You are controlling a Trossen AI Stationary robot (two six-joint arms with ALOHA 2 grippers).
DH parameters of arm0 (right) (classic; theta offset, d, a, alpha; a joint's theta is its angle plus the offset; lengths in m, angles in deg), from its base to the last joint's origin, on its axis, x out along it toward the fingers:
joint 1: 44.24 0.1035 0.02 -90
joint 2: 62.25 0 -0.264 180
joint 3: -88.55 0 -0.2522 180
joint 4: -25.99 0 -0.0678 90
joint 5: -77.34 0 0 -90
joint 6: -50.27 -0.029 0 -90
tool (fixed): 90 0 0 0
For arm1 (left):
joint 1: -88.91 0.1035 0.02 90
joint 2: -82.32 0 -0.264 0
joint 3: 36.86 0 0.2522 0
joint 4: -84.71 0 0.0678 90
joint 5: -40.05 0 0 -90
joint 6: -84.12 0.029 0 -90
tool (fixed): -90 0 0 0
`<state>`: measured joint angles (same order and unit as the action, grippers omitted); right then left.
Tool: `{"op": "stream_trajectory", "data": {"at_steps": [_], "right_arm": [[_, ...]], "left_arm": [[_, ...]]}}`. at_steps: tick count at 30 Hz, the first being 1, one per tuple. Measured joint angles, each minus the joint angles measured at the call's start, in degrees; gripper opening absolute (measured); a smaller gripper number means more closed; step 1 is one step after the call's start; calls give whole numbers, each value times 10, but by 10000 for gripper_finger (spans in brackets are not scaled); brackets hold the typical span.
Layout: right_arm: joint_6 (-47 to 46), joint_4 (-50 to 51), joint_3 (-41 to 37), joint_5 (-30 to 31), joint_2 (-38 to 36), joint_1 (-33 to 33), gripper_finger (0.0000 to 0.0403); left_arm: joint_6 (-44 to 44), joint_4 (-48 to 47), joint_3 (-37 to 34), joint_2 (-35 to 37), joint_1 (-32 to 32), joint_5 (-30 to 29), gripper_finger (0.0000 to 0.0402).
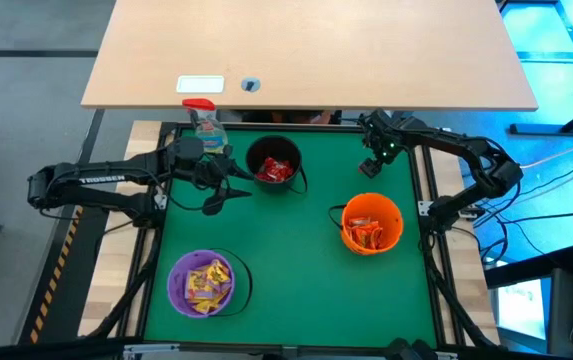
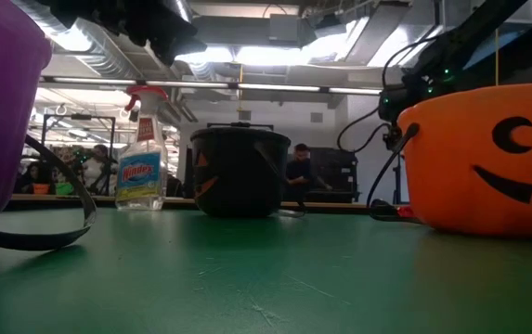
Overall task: Sort candy
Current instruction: Put the red candy into the black bucket
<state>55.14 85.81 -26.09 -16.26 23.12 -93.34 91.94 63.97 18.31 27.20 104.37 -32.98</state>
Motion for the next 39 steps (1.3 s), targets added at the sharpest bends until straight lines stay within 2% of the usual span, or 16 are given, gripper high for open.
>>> {"op": "stream_trajectory", "data": {"at_steps": [6, 12, 18, 23, 27, 36, 39], "right_arm": [[-2, -6, 0, 14, 7, 0, 300], [-3, -35, 0, -22, 48, 0, 290], [-3, -53, 2, -8, 91, 0, 284], [0, -61, 3, 0, 98, 0, 274], [0, -60, 2, 5, 98, 0, 225], [-19, -59, 2, -7, 99, -1, 46], [-31, -59, 2, -15, 99, -1, 12]], "left_arm": [[41, -9, 0, 0, 0, -19, 196], [64, -49, 0, 0, 0, -79, 196], [64, -70, 0, 0, 0, -85, 196], [60, -83, 0, 0, 0, -85, 196], [58, -89, 0, 0, 0, -85, 196], [32, -89, 0, 0, 0, -85, 196], [21, -89, 0, 0, 0, -88, 196]]}}
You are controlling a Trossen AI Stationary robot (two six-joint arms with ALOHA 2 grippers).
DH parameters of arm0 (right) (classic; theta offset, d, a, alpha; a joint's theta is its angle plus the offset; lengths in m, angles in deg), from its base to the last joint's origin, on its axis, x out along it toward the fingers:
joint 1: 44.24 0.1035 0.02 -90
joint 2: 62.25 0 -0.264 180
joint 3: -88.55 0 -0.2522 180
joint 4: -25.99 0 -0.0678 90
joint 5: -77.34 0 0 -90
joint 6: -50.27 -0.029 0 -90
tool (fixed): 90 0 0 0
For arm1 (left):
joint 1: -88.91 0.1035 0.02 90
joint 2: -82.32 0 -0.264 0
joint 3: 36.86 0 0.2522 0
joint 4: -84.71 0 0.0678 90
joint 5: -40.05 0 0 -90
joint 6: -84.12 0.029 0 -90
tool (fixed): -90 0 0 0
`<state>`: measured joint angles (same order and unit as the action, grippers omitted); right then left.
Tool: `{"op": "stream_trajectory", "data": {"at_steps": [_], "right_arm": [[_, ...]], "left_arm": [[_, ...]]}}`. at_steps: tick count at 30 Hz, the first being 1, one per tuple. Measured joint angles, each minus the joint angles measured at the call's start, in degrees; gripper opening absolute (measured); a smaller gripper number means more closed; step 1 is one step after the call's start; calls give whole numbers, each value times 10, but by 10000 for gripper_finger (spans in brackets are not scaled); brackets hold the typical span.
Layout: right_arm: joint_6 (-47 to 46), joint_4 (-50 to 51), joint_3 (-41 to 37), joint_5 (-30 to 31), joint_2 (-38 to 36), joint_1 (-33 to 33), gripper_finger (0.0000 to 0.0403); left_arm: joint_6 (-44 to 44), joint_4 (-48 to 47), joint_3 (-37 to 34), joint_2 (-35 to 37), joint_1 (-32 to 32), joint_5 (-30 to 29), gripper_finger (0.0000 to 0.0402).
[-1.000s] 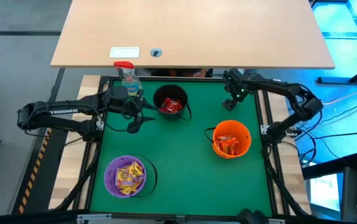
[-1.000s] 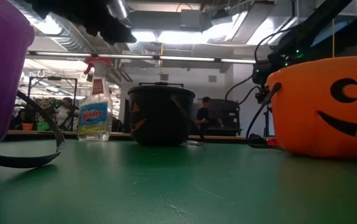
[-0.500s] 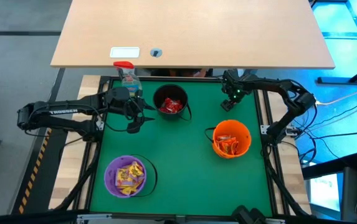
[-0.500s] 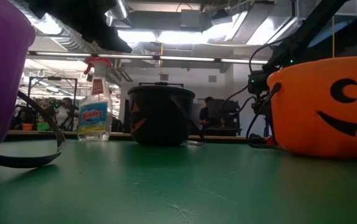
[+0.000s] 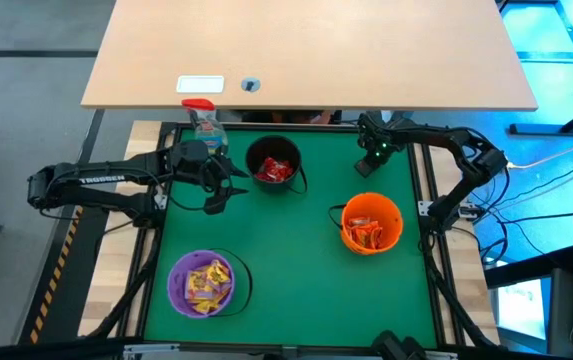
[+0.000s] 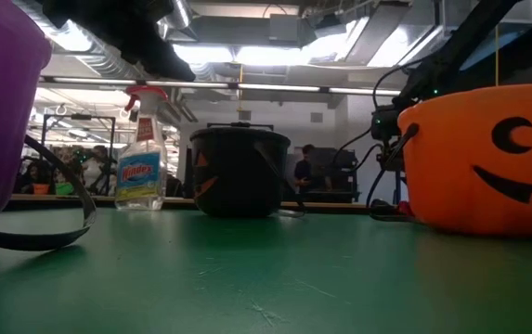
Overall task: Sort candy
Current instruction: Put the red candy into the black bucket
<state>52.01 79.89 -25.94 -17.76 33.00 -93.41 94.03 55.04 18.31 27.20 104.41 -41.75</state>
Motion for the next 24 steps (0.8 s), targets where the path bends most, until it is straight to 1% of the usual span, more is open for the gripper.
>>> {"op": "stream_trajectory", "data": {"at_steps": [6, 9, 12, 16, 24], "right_arm": [[-15, 11, 8, -20, 1, 0, 28], [-15, 29, 25, -30, 4, 1, 19], [-23, 26, 47, -39, 4, 1, 7], [-32, 27, 68, -50, 4, 1, 11], [-30, 25, 85, -98, 2, 1, 5]], "left_arm": [[-20, 0, 0, 0, 0, -1, 196], [-19, 9, 0, 0, 0, -3, 196], [-21, 24, 0, 0, 0, -3, 196], [-46, 27, 0, 0, 0, 0, 196], [-82, 27, 0, 0, 0, -2, 196]]}}
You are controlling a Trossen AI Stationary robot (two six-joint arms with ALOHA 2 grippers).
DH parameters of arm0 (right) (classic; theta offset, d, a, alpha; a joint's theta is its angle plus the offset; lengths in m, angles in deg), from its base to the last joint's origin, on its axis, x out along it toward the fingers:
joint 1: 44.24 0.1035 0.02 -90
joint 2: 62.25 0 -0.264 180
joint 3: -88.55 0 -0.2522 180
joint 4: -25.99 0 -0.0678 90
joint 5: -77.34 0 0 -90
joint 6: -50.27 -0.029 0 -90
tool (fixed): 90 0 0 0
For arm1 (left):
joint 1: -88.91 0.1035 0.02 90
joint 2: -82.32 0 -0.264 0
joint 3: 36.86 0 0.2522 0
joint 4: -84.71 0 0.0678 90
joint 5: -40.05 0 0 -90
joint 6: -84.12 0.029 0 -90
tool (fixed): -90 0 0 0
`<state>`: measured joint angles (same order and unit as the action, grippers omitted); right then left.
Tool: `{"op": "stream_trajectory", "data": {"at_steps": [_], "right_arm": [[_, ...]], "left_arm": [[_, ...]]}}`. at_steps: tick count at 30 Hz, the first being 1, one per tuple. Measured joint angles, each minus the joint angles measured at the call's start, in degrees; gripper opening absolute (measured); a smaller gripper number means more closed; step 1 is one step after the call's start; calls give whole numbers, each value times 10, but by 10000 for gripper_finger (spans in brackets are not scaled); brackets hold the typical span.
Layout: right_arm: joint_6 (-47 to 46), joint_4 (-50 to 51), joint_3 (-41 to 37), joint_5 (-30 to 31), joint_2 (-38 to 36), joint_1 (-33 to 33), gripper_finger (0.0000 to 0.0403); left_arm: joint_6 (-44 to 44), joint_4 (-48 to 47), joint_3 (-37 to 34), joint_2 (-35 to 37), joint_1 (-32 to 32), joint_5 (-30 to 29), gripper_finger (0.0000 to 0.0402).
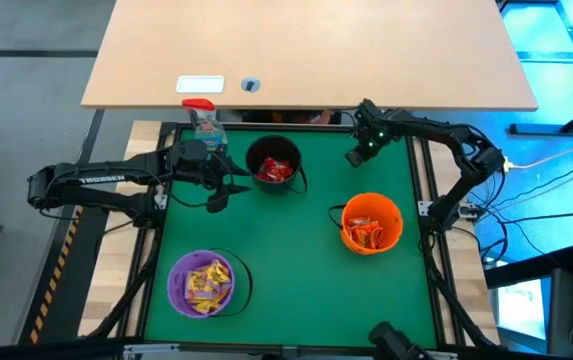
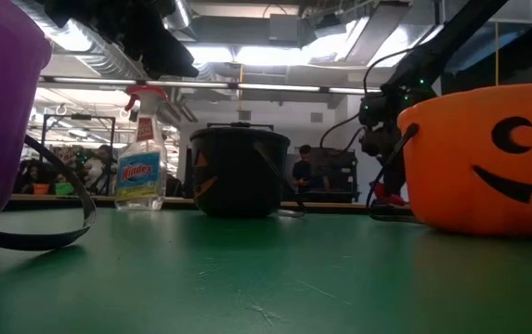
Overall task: Sort candy
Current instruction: Put the red candy into the black bucket
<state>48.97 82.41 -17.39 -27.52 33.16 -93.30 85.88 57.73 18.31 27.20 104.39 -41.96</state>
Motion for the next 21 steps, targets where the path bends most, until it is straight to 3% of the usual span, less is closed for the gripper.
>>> {"op": "stream_trajectory", "data": {"at_steps": [12, 21], "right_arm": [[-36, -22, 0, -43, -87, 49, 8], [-141, -179, 1, -103, -148, 168, 11]], "left_arm": [[-1, 16, 0, 0, 0, 0, 196], [3, 98, 0, 0, -4, 15, 196]]}}
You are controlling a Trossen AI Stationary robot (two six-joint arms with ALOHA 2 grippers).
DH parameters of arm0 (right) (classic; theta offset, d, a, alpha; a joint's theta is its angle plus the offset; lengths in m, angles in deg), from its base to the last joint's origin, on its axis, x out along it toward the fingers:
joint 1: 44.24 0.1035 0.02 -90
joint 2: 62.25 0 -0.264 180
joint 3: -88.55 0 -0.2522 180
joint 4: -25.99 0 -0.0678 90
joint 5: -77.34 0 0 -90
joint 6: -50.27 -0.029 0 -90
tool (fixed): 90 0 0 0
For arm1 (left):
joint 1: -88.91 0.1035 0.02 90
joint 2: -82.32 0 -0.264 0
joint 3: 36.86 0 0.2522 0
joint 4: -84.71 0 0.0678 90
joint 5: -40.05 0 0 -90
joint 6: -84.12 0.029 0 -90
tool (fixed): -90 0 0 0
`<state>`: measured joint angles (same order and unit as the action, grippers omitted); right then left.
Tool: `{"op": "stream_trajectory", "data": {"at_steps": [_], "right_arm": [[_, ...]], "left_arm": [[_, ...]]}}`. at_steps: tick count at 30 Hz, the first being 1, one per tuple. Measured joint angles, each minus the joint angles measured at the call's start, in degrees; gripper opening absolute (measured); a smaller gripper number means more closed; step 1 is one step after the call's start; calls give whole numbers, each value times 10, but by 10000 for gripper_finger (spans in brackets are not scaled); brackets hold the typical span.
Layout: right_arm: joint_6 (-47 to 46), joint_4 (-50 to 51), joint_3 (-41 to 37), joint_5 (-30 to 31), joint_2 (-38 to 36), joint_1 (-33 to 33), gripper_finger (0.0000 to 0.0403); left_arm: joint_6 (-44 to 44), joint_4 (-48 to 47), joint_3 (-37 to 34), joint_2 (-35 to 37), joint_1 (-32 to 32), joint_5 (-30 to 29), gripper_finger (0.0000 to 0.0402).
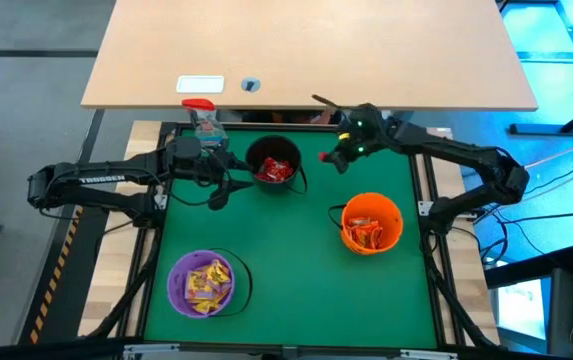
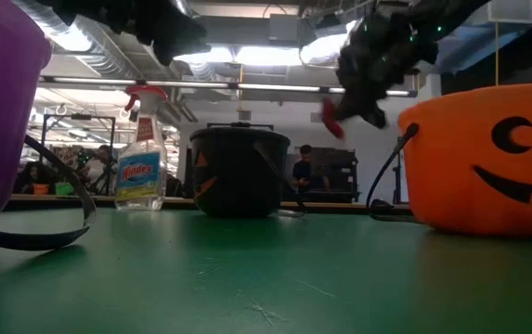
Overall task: Sort candy
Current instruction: Put the red candy into the black bucket
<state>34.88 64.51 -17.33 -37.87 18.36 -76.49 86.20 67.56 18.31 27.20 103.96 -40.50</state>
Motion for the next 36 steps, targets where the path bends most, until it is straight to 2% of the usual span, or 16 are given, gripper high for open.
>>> {"op": "stream_trajectory", "data": {"at_steps": [5, 11, 16, 21, 28, 31, 33, 36], "right_arm": [[-38, -90, 0, 1, -6, 63, 11], [-72, -193, 0, 18, -6, 107, 11], [-73, -253, 0, 90, -2, 117, 12], [-74, -280, 4, 95, 36, 107, 12], [-49, -206, 82, 91, 117, 105, 12], [-11, -171, 116, 99, 143, 105, 18], [10, -147, 133, 99, 155, 105, 37], [30, -138, 148, 99, 167, 105, 86]], "left_arm": [[5, 12, 0, -9, -27, -13, 196], [16, 52, 0, -29, -53, -47, 196], [39, 69, 0, -41, -62, -95, 198], [37, 57, 0, -22, -62, -109, 207], [8, -36, 0, 14, -52, -142, 211], [-18, -140, 25, 14, -49, -180, 211], [-26, -209, 50, 5, -52, -202, 211], [-32, -282, 81, 3, -60, -208, 211]]}}
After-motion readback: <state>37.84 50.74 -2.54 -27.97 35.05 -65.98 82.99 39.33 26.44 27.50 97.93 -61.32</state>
